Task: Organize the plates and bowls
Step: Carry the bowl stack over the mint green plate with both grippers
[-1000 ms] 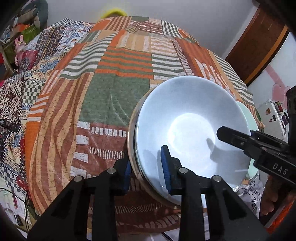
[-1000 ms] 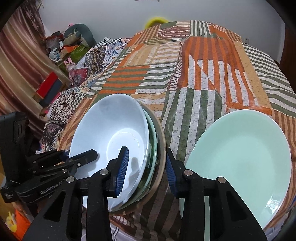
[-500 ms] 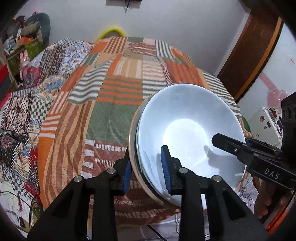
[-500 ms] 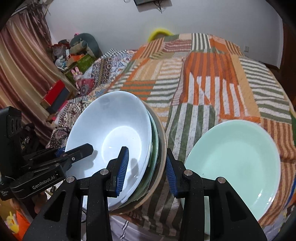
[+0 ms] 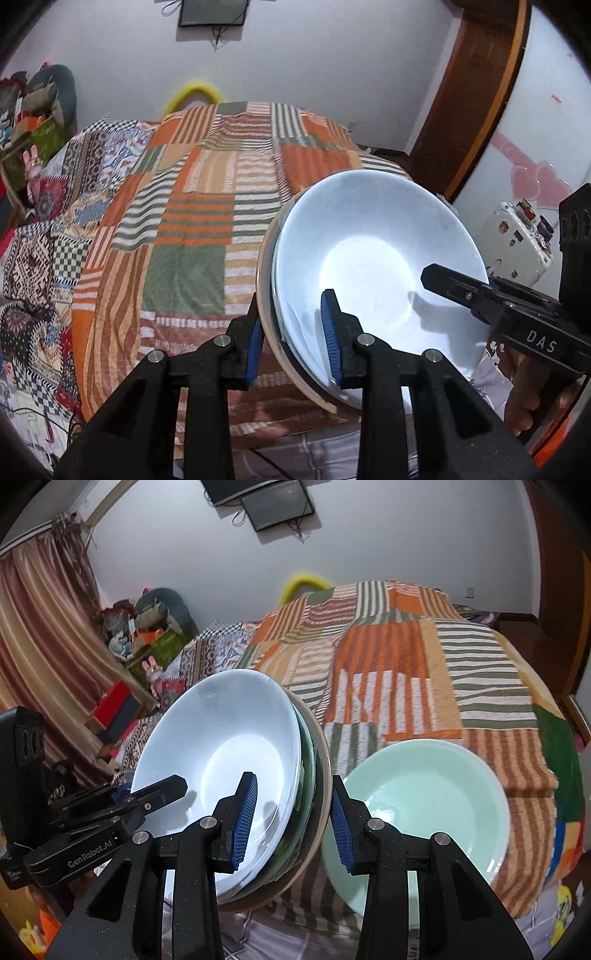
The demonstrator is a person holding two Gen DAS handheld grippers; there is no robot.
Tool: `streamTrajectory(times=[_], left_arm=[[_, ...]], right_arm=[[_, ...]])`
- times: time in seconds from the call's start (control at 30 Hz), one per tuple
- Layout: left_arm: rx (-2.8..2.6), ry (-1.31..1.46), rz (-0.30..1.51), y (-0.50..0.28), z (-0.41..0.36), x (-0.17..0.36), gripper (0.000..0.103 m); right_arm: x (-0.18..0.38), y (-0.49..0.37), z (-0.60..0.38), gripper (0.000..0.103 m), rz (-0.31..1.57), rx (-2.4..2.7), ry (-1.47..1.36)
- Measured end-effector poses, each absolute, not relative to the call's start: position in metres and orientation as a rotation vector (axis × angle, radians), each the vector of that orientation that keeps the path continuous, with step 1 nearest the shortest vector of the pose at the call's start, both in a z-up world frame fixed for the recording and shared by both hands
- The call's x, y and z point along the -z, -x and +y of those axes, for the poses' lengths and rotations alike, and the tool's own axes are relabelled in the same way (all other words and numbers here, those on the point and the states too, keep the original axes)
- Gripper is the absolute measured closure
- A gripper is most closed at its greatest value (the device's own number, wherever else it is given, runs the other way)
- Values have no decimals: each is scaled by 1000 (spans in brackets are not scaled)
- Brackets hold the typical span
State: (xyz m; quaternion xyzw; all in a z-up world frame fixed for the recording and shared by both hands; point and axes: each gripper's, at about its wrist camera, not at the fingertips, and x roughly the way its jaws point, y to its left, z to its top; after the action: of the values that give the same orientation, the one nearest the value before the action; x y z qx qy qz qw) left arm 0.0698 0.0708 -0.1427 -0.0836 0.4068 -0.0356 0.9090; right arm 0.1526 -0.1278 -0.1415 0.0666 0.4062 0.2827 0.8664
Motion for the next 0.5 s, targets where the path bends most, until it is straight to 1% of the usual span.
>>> streamTrajectory(times=[0.23,0.5], left_arm=[[111,142,839,-83,41,139,74],[145,112,876,-105,8,148,74]], right_arm=[[137,-151,-157,68,825,-551,-168],[140,-156,-188,68,812,-497,-206]])
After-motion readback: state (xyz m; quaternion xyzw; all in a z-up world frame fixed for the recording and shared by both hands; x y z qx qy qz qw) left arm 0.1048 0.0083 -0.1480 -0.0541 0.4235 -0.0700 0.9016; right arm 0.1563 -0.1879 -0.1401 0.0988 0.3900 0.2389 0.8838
